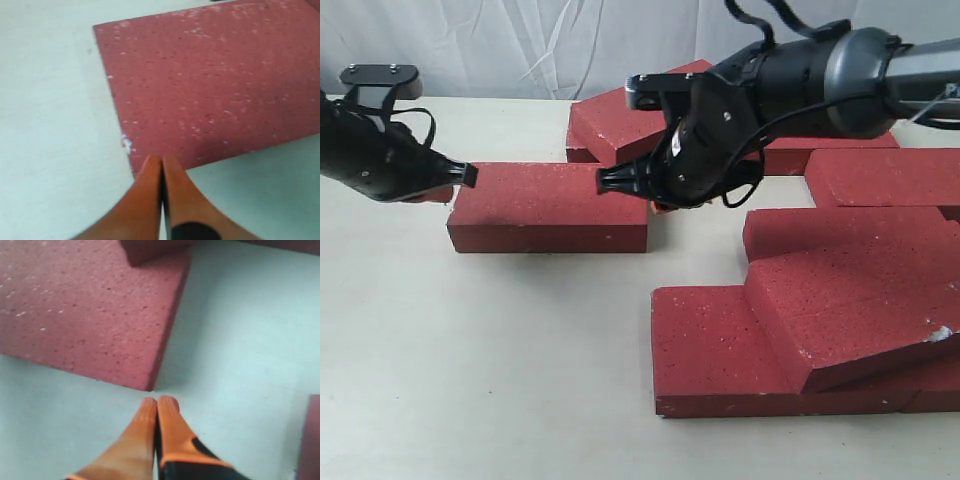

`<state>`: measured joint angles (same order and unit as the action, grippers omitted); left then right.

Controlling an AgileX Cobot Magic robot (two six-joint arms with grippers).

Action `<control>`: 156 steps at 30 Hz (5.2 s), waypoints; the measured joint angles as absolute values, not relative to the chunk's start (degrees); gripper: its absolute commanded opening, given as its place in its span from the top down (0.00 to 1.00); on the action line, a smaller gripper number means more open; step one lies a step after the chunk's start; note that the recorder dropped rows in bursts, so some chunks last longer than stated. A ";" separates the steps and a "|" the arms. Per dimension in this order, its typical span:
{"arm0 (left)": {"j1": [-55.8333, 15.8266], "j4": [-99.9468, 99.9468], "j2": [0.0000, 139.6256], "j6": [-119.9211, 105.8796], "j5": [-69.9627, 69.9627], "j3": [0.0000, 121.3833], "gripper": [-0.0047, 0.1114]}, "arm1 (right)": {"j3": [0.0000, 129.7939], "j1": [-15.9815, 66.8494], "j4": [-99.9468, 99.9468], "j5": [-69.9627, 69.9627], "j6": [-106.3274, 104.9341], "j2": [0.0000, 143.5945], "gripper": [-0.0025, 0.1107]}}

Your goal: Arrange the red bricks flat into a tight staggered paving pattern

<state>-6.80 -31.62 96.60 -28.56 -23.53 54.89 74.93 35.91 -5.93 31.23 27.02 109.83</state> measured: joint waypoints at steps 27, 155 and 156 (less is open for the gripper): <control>-6.66 -45.95 115.05 -34.26 -18.38 60.24 0.96 | 74.93 28.27 -5.86 38.11 25.05 108.84 0.98; -24.79 -73.65 127.98 -37.33 -20.94 80.06 0.96 | 74.93 13.73 1.80 33.97 18.22 107.78 0.98; -24.79 -73.65 128.34 -37.33 -21.46 80.58 0.96 | 74.93 13.60 1.80 34.12 18.22 107.78 0.98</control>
<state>-24.79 -73.65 128.34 -37.33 -21.46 80.58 74.93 13.60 1.80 34.12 18.22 107.78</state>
